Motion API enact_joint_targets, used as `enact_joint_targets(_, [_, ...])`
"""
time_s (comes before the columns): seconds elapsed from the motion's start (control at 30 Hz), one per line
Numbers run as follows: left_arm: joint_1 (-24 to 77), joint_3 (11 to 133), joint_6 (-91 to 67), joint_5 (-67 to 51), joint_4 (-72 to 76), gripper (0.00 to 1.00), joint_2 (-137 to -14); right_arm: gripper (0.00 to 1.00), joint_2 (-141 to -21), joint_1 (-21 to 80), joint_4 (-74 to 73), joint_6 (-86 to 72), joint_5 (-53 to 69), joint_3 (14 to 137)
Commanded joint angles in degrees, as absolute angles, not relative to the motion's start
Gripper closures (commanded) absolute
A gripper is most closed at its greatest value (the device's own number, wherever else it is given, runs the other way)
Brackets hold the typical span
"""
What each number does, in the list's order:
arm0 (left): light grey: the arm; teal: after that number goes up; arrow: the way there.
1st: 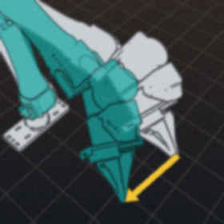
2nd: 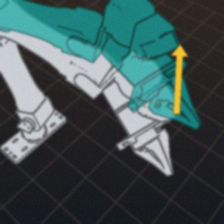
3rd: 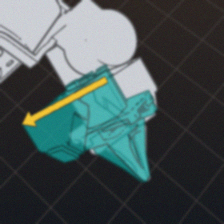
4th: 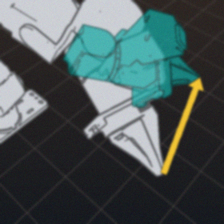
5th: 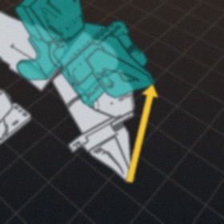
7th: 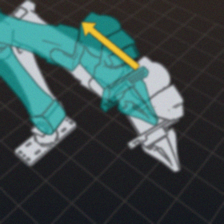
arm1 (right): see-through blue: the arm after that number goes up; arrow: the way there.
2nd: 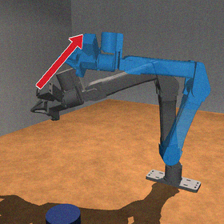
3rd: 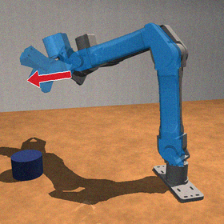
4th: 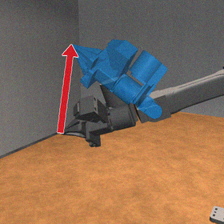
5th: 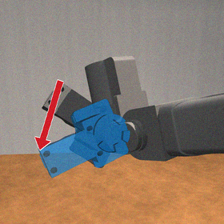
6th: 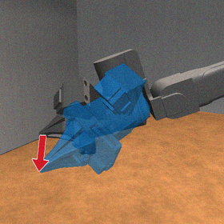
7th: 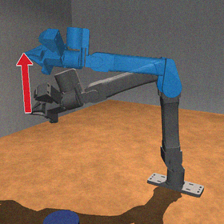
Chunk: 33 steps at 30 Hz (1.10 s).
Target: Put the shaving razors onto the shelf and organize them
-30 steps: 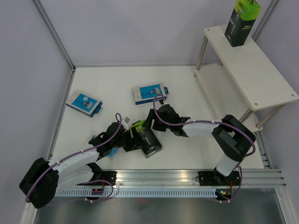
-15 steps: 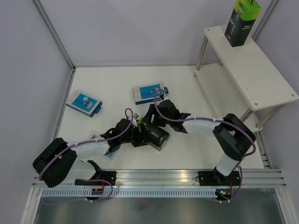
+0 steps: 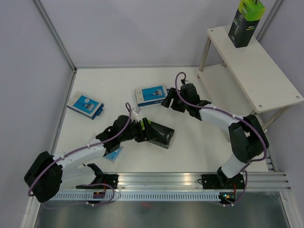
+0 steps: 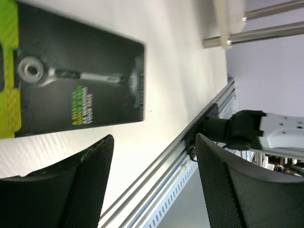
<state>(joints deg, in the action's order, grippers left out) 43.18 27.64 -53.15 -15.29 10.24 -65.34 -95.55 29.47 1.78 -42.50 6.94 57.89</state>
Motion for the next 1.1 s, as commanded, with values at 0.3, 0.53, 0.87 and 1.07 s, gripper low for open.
enact_joint_targets(0.3, [18.47,37.53,-38.94,-24.52,-4.57,0.22,-61.70,0.14,-80.51,27.33,-7.21,-29.54,9.40,59.33])
enact_joint_targets(0.53, [12.66,33.76,-39.19,-27.68,4.82,0.21,-68.81,0.10,-76.47,27.33,-10.28,-23.47,11.25,55.73])
enact_joint_targets(0.87, [10.11,26.46,-44.56,-32.25,27.95,0.30,-79.45,0.12,-73.30,27.33,-5.19,-26.19,16.52,49.57])
enact_joint_targets(1.07, [10.11,23.73,-46.67,-32.17,34.27,0.34,-84.11,0.15,-74.62,27.33,-4.48,-26.81,18.54,49.30])
